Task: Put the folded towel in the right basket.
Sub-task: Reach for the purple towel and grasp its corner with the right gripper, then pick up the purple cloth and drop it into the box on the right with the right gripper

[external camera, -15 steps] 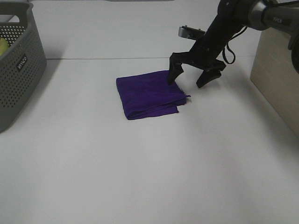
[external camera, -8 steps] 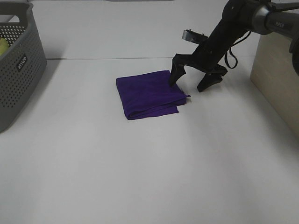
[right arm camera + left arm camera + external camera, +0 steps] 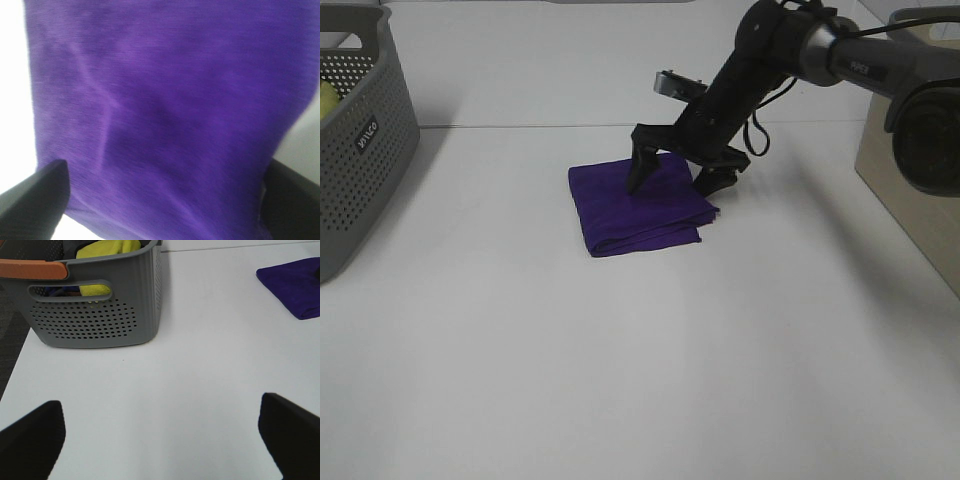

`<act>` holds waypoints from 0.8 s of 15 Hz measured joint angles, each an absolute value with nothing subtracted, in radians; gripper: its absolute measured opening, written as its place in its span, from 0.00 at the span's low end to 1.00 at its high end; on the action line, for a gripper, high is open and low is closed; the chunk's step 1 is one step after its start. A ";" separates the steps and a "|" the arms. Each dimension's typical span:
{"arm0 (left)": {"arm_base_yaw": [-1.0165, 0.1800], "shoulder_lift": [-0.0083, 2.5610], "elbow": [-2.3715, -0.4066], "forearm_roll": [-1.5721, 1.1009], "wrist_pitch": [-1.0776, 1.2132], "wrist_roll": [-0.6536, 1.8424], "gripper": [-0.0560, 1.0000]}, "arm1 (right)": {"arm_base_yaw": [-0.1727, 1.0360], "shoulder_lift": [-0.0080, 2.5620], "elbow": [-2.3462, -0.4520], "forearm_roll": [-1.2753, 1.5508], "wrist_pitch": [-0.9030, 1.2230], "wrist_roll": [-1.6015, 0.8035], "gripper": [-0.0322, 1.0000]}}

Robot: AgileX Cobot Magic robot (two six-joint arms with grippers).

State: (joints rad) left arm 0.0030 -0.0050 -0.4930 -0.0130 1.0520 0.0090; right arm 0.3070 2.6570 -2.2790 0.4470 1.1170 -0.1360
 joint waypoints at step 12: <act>0.003 -0.005 -0.493 -0.012 1.052 0.009 0.99 | 0.543 2.718 -2.403 0.391 1.045 -0.112 0.05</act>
